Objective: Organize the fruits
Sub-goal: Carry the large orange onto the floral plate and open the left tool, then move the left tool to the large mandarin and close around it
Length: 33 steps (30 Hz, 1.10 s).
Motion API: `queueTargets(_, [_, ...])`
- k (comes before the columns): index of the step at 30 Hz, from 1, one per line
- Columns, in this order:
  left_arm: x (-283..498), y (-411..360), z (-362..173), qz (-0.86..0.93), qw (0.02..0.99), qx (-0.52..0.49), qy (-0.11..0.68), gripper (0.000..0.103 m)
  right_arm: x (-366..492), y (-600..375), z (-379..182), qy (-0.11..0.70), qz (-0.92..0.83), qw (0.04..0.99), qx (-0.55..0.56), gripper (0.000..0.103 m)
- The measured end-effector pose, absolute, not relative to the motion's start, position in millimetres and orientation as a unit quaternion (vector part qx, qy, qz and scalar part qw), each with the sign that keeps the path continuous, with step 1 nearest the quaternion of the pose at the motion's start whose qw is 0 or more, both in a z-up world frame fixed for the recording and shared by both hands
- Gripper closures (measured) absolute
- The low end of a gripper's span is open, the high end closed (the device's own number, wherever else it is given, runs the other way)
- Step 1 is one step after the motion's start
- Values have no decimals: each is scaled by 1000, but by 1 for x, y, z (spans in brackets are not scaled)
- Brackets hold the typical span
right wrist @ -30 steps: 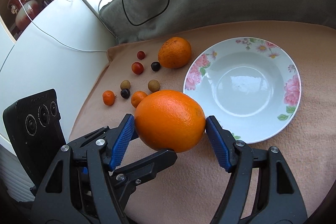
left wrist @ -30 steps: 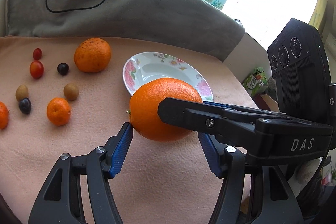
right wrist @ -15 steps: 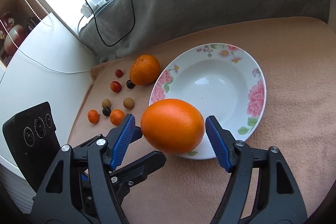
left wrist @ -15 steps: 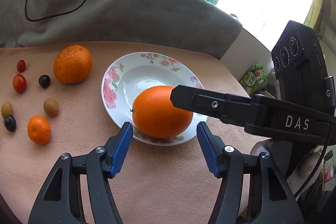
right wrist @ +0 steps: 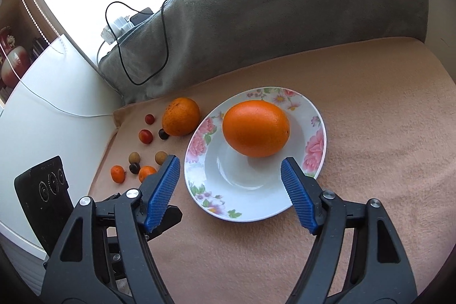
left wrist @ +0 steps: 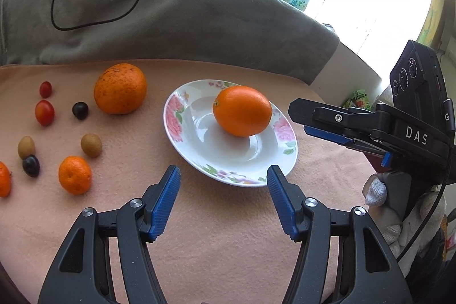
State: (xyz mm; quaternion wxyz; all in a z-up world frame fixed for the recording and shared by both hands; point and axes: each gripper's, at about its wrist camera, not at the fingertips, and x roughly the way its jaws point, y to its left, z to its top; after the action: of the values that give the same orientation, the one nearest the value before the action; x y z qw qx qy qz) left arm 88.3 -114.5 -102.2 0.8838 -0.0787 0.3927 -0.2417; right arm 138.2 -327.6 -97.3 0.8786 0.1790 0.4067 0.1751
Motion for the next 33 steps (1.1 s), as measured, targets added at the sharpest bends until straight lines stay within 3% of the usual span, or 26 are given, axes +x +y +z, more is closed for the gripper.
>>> queueTargets(6, [89,-111,-101,-230,887,-81,392,38,136,-325,-95,404,173,881,173,23])
queueTargets(8, [87,-106,-102,-221,889,-81,392,35,135,-323,-94,401,174,883,170,15])
queueTargets(11, [85,-96,-103,-209,892,-84,392,27,134,-320,-94,400,175,885,161,14])
queueTargets(33, [85,-19,-106,-129,907,-123,383,27,142,-301,-94,408,190,881,146,14])
